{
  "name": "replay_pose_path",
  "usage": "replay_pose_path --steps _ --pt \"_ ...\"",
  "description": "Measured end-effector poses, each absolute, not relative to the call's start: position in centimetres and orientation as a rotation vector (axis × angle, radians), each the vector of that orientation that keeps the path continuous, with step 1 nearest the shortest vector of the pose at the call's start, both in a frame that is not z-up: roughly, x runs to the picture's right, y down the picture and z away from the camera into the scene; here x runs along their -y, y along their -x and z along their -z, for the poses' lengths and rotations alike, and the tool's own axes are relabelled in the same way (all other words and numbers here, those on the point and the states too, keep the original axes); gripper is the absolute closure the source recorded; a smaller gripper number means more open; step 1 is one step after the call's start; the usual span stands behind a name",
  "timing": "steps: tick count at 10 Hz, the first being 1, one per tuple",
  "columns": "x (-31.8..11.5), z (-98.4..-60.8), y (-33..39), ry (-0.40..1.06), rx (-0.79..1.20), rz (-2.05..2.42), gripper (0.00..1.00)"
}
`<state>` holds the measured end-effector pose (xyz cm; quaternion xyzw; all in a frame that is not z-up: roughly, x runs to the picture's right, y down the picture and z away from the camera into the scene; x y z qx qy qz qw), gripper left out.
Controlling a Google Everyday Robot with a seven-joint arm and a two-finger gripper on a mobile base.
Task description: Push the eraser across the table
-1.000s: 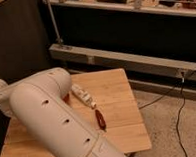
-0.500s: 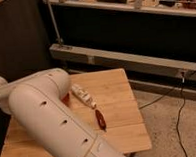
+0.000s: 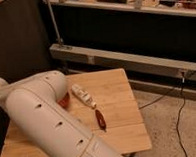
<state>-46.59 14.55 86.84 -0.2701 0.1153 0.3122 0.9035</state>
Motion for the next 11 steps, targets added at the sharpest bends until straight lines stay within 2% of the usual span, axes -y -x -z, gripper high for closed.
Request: replay_pose_path --steps 5,11 --pt "-12.3 -88.3 46.3 0.512 -0.255 -0.656 1.00" --pt "-9.1 -90.5 42.9 0.532 -0.283 -0.731 1.00"
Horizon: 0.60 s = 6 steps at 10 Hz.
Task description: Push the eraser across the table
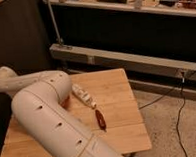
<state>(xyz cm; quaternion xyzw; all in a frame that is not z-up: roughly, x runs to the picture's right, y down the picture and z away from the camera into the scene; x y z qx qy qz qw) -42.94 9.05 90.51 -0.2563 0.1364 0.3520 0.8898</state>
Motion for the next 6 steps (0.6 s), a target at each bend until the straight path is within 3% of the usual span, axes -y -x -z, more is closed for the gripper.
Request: replay_pose_path --steps 6 --pt "-4.4 -91.5 40.2 0.516 -0.257 -0.788 1.00"
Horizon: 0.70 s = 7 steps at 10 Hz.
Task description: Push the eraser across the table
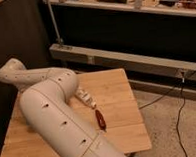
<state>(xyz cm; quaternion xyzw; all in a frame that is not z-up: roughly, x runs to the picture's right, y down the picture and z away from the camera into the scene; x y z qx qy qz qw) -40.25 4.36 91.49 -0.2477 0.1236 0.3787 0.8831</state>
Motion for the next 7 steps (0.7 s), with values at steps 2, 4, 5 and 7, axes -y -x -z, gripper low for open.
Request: replay_pose_path --steps 2,4,5,7 --pt "-4.7 -89.6 41.4 0.623 -0.213 -0.820 1.00" --pt "-4.7 -87.7 42.2 0.702 -0.176 -0.849 0.98" --pt "-4.0 -86.6 42.0 0.735 -0.161 -0.876 0.87" --pt "-2.5 -84.9 41.4 0.769 -0.127 -0.913 0.69"
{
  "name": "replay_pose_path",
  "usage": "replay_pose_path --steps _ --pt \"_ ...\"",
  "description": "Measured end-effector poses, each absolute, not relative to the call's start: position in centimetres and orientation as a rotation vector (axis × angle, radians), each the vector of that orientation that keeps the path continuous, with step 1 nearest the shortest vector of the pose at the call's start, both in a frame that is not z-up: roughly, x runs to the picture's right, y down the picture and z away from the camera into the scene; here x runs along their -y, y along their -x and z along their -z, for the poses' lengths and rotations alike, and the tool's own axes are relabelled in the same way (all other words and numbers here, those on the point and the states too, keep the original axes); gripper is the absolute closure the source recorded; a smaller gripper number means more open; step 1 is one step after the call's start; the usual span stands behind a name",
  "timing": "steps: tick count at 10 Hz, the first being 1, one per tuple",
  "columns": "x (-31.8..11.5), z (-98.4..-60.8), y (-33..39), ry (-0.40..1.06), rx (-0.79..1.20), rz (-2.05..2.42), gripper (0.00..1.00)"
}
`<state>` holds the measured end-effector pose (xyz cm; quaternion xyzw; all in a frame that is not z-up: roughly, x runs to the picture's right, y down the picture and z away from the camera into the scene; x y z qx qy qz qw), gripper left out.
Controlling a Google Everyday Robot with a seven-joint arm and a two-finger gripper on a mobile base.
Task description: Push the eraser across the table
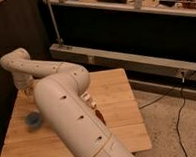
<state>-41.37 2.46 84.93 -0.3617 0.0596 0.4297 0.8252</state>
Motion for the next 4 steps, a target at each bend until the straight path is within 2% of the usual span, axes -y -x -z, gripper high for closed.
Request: replay_pose_path --steps 1,2,4 --pt "-1.51 -83.97 41.14 0.778 -0.103 -0.926 0.60" --pt "-1.29 -83.92 40.93 0.778 -0.100 -0.929 0.57" --pt "-1.62 -83.84 41.32 0.781 -0.100 -0.922 0.57"
